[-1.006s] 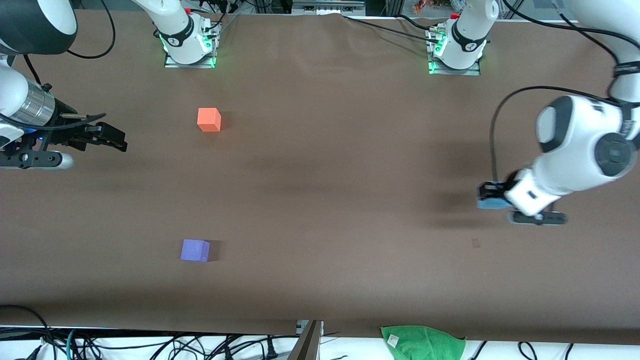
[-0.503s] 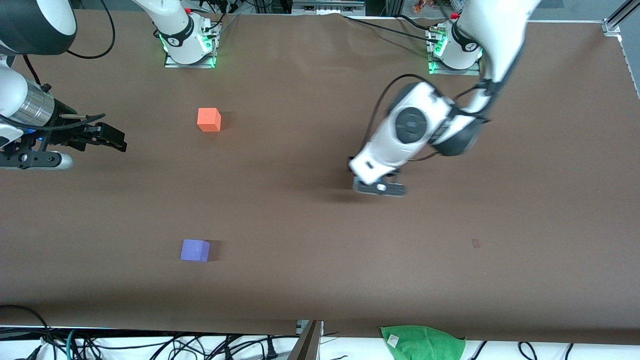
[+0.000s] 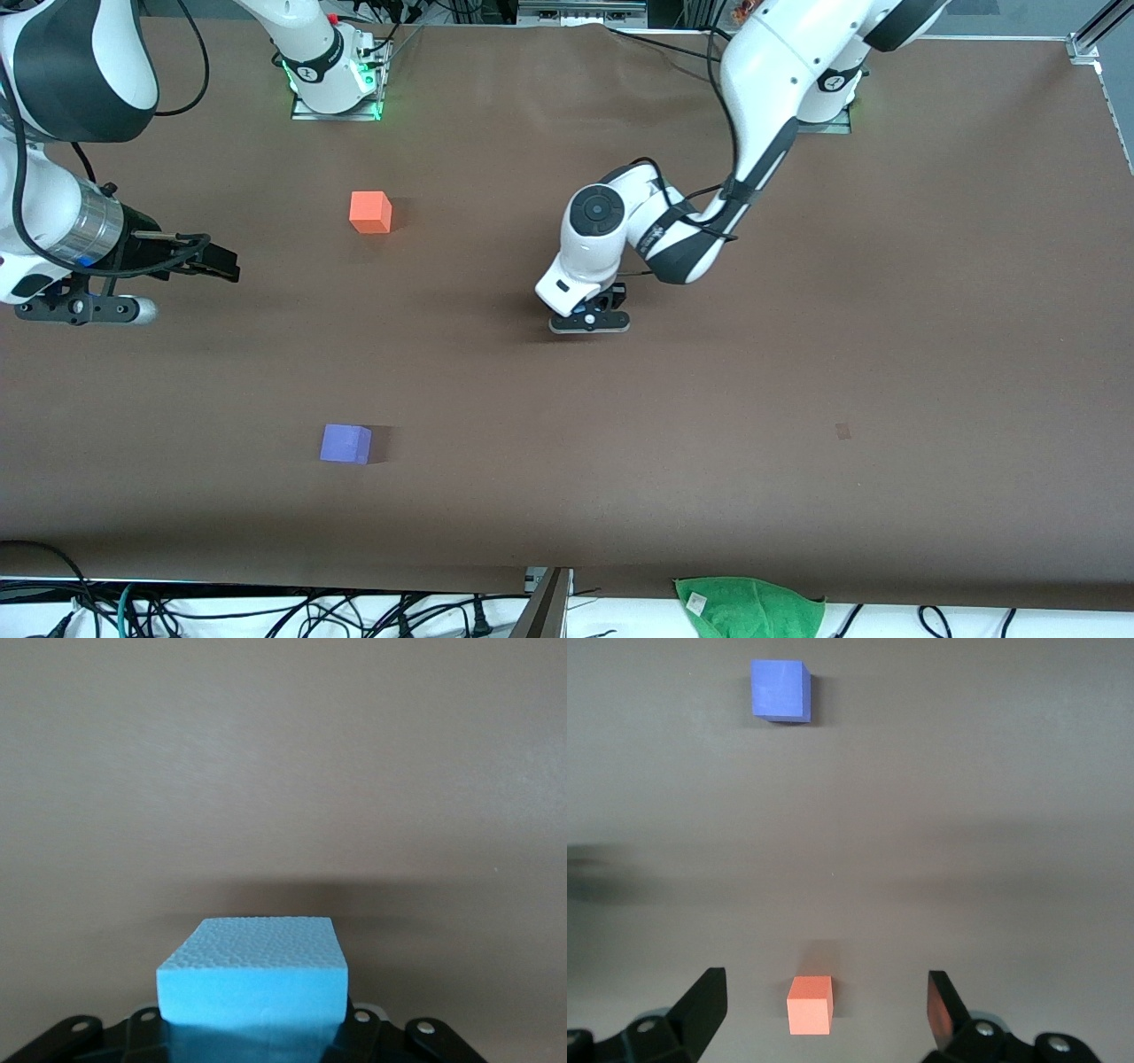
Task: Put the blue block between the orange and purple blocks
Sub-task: 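Lift the blue cube with the left gripper and carry it toward the orange cube, then lower the blue cube and open the left gripper to release it, then raise the left gripper away while the right gripper reaches the blue cube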
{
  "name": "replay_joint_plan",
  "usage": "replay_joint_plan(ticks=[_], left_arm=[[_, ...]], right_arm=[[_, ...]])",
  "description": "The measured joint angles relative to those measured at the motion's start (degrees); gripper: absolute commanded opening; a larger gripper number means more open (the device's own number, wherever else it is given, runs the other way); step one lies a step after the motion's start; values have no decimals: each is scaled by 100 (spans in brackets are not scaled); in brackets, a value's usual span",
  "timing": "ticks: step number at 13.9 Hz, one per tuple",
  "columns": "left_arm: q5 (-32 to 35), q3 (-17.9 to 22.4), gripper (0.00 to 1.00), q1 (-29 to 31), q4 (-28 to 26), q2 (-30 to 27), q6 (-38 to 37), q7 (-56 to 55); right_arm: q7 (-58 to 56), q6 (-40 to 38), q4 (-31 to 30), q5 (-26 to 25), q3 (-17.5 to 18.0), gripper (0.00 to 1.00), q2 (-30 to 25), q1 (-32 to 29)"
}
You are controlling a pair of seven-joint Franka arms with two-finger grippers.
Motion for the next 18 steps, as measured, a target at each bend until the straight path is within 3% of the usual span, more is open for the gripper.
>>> replay_joint_plan(ticks=[1,6,9,14,18], left_arm=[[4,45,100,-98,11,69,111,-120],[15,92,100,-179,51,147,342,-251],[18,92,100,-165,197,-30,88,-249],[19,87,100,112,386,-1416,-1609,-94],[19,95,100,612,386,-2469,-3088,478]], right_arm=[[0,-5,-1,0,-3,100,31,-15],[0,-4,-2,0,-4,100,234,-67],[0,-4,-1,3,2,100,277,-64],[54,-4,2,31,98,100,278,127],[1014,170,-2,208,130,100,366,822]])
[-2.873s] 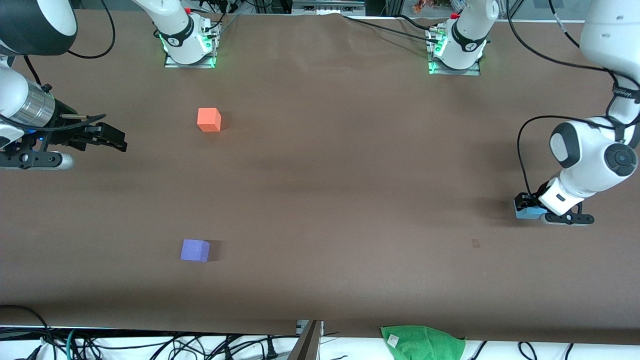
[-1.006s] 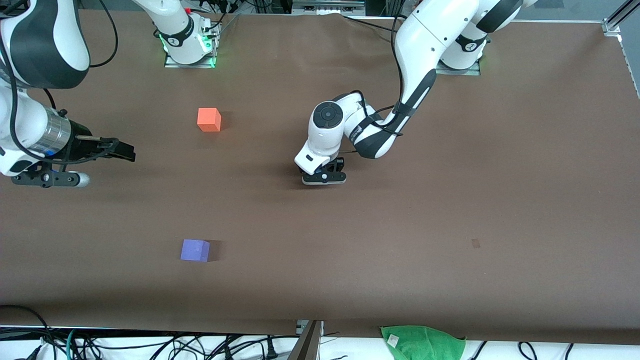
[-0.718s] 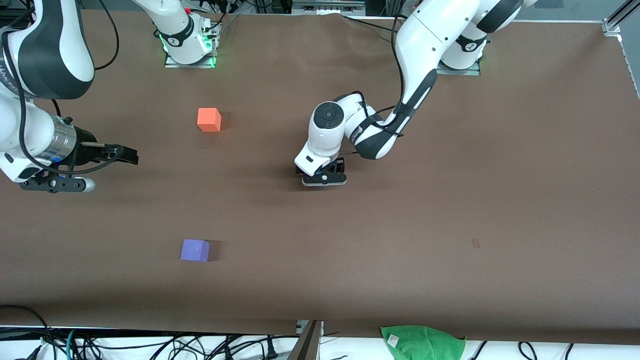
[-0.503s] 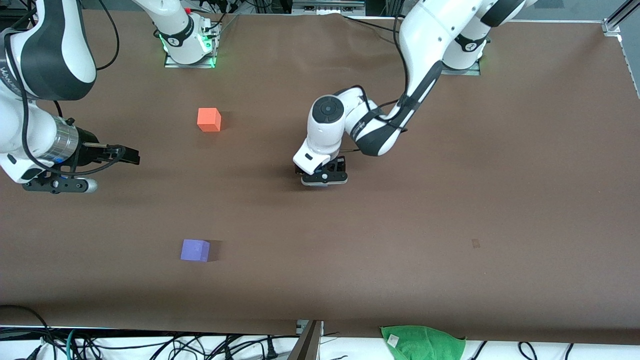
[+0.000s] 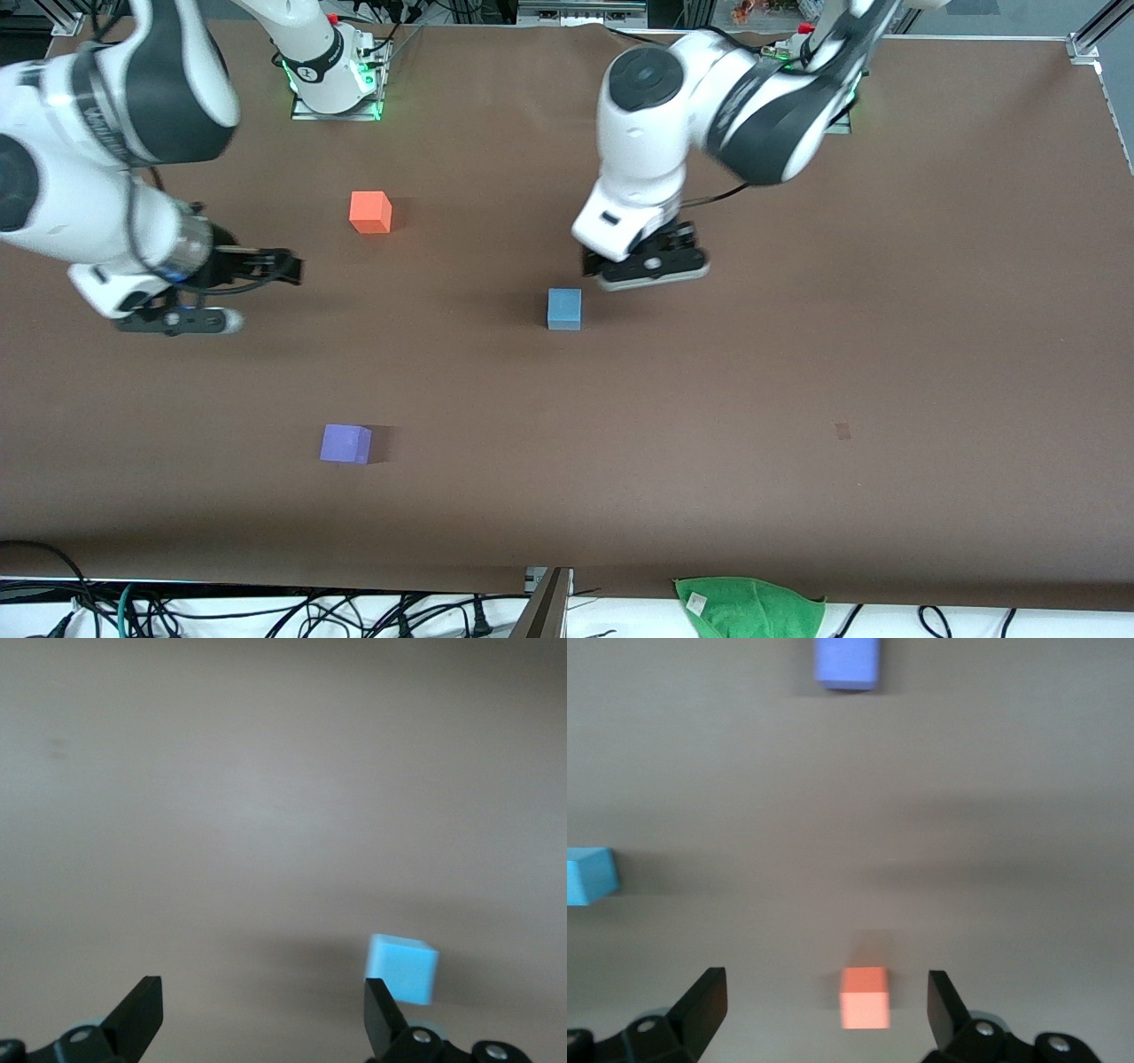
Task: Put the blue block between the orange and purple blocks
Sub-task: 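Raise the left gripper away while the right gripper reaches the blue cube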
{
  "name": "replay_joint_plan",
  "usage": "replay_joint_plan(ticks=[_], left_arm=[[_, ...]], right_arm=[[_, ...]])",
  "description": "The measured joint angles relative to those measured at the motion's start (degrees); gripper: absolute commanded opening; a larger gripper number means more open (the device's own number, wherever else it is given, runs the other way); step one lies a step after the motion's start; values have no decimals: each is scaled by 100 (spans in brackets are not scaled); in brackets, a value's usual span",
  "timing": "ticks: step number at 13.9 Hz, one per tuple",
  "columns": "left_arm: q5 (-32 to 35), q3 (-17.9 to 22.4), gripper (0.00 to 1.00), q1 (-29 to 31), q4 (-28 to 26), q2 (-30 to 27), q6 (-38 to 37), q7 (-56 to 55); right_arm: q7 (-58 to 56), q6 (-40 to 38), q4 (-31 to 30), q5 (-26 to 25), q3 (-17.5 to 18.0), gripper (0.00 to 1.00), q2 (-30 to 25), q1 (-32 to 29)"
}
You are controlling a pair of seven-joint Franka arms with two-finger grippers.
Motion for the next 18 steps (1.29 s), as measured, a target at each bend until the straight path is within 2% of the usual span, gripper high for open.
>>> replay_joint_plan(ticks=[2,5,9,11,13,15,18], left_arm=[[0,14,100,375,-1,-386,-579,677],[-11,25,100,1095,-5,-827,-1209,1707],[-859,48,100,2329,-17,-1172,-1696,2958],[-1002,104,100,2705,-114,-1262,-1739,3832],[-1013,486,100,2681,-451,-1487,-1674,4529],[-1030,957,100,2450,-1036,-1881,-1098,4943],[-1094,1166,100,2327,-1751,-2374,-455,5100]], right_arm=[[433,496,-6,296,9,100,205,376],[1122,1436,-19,421,21,100,791,972],[2204,3158,33,427,35,100,1786,1979],[2747,3491,318,425,32,100,2208,2387],[3033,3519,660,425,18,100,2505,2629],[3055,3560,764,418,12,100,2657,2729],[3055,3617,769,174,-9,100,2829,2780]])
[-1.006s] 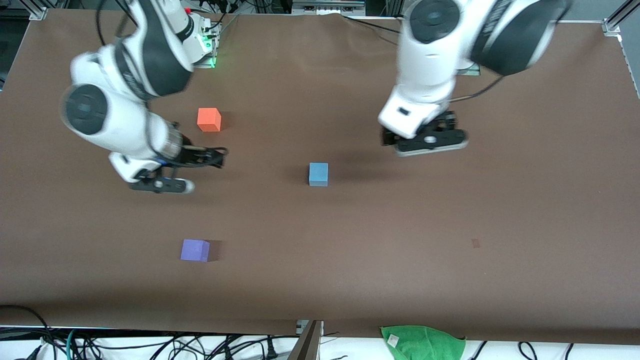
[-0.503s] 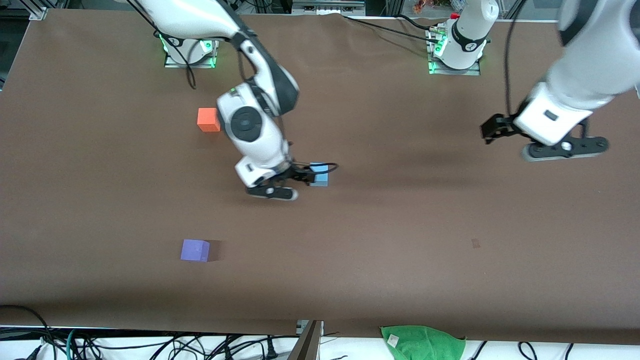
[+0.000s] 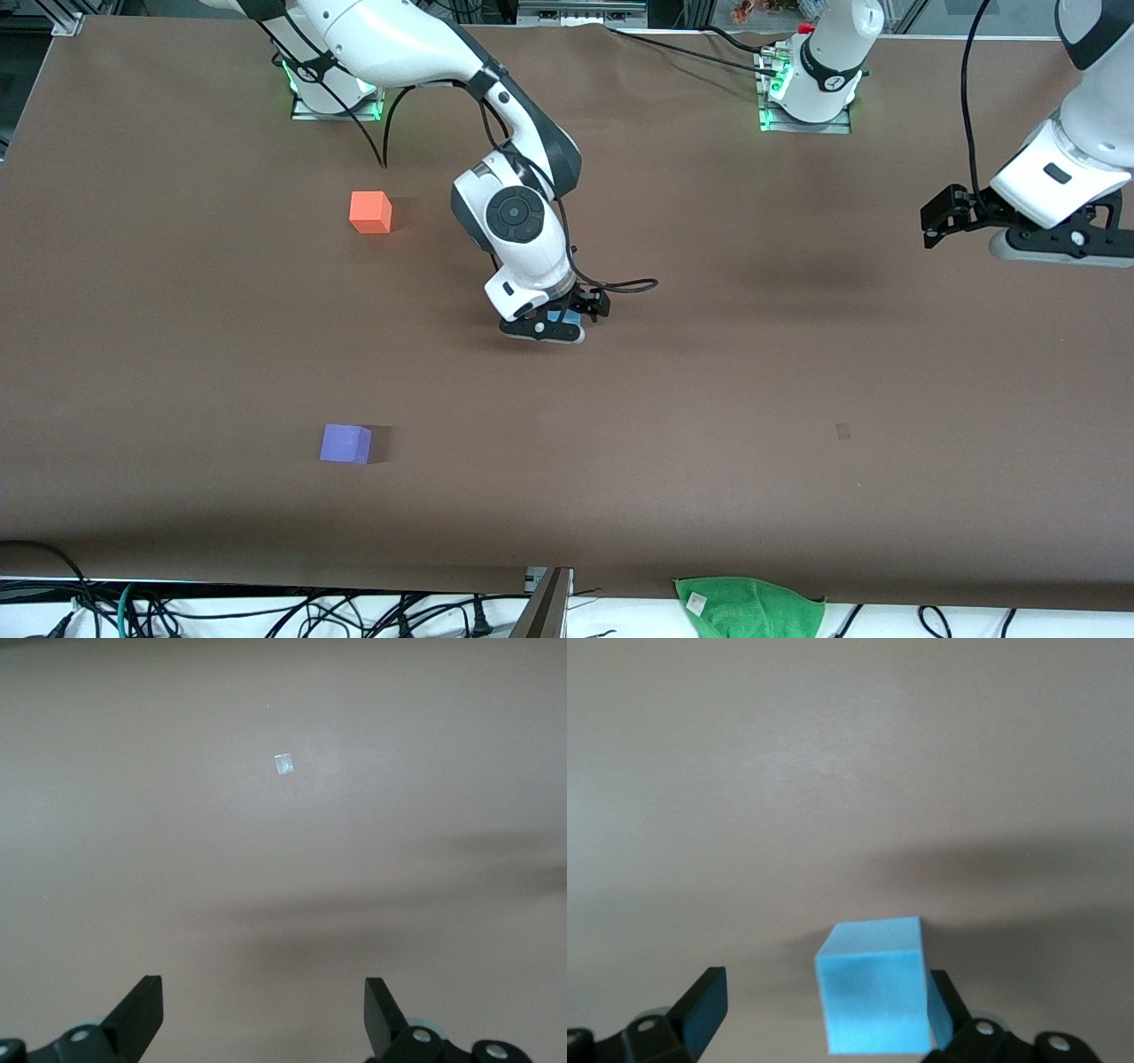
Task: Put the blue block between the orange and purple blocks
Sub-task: 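Raise the left gripper away while the right gripper reaches the blue cube, then grasp the blue cube with the right gripper and carry it toward the purple cube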
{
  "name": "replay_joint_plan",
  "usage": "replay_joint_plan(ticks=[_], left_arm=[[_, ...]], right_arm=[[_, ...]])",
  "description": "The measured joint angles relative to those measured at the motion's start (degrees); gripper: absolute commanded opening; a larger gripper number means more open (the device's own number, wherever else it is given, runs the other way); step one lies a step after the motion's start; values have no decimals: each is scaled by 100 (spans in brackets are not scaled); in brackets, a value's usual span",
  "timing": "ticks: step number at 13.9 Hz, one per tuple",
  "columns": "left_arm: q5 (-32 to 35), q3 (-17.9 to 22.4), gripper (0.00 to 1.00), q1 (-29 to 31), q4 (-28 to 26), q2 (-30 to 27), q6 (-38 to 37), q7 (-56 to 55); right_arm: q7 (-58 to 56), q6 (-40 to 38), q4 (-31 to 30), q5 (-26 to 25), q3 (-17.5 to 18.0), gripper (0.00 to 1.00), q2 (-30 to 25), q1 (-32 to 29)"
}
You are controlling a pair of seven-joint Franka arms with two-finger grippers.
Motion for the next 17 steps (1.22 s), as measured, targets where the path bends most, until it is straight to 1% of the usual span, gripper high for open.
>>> replay_joint_plan(ticks=[2,5,8,9,10,11,12,13,14,17], left_arm=[[-57,-1,100,-79,-158,-119,8,1],[-220,1,100,-123,-201,-105,-13,1],[-238,9,100,-121,-200,-94,-136,1],[-238,9,100,-121,-200,-94,-153,0],[-238,9,100,-121,-200,-94,-164,0],[-238,8,100,-121,-200,-94,-170,0],[-238,8,100,-121,-199,-94,-175,0],[-239,8,100,-121,-197,-94,-217,0],[-239,8,100,-121,-195,-94,-287,0],[-239,8,100,-121,-173,-92,-321,0]], right_arm=[[0,1,1,-76,-12,100,96,0],[0,2,1,-86,-19,100,235,1],[0,3,1,-86,-20,99,451,8],[0,10,2,-86,-20,88,517,31],[10,20,2,-86,-19,72,563,60],[35,29,2,-86,-19,59,585,86],[48,35,5,-86,-19,43,586,99],[48,38,21,-86,-24,21,585,97],[47,38,43,-86,-39,1,585,90],[-72,-20,115,-86,-125,0,535,-31]])
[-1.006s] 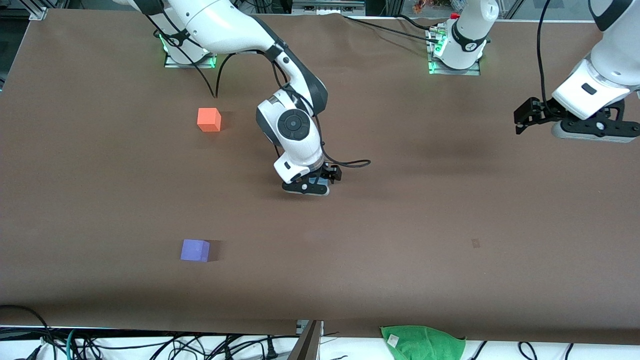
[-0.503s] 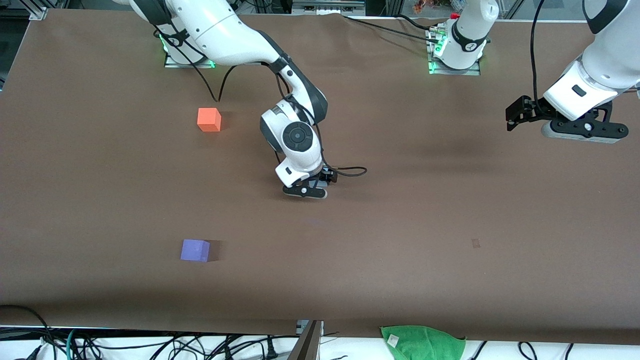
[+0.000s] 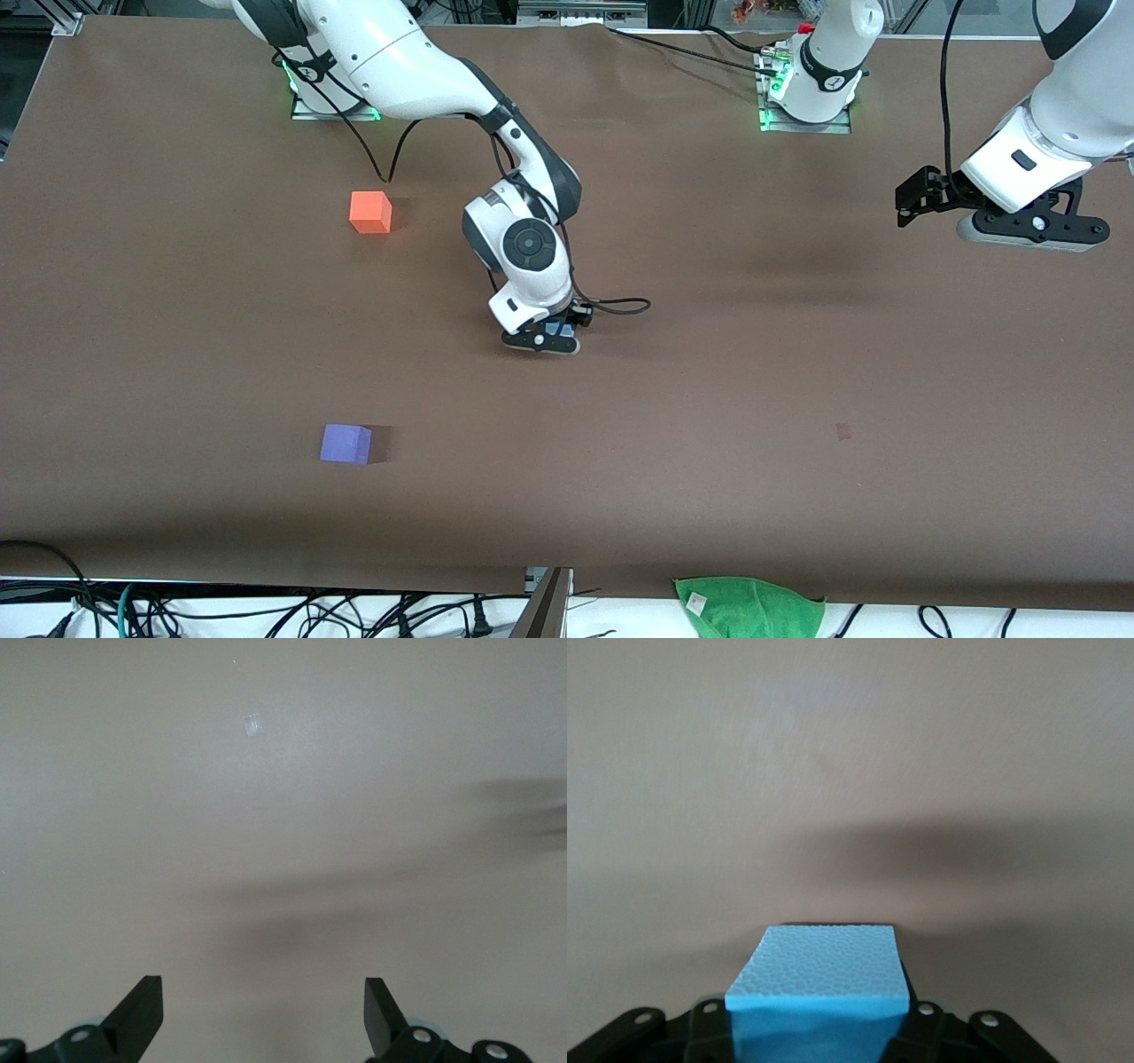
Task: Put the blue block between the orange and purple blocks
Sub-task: 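Grasp the blue cube with the right gripper and carry it toward the purple cube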
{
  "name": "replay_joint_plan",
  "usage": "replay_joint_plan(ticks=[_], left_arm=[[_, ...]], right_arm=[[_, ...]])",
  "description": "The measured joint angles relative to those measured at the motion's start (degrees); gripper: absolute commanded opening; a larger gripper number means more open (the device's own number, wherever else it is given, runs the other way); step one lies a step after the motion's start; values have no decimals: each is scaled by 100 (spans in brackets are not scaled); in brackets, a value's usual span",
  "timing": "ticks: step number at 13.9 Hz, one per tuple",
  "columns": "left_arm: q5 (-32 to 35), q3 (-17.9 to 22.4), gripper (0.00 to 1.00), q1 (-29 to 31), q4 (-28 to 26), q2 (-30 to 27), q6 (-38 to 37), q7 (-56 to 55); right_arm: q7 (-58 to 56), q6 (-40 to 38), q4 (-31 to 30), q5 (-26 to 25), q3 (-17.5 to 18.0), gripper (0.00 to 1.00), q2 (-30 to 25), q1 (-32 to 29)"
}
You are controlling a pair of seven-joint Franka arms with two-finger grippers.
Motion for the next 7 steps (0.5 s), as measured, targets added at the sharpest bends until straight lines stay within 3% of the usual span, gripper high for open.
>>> replay_joint_plan(ticks=[4,7], left_arm=[[0,-3,100,-2,30,14,-4,0],[0,-8,100,-6,38,18,-35,0]], right_arm=[[-1451,-1213,101,3,-79,0,-511,-953],[-2800,-1685,-486,6,-132,0,-1136,-1929]])
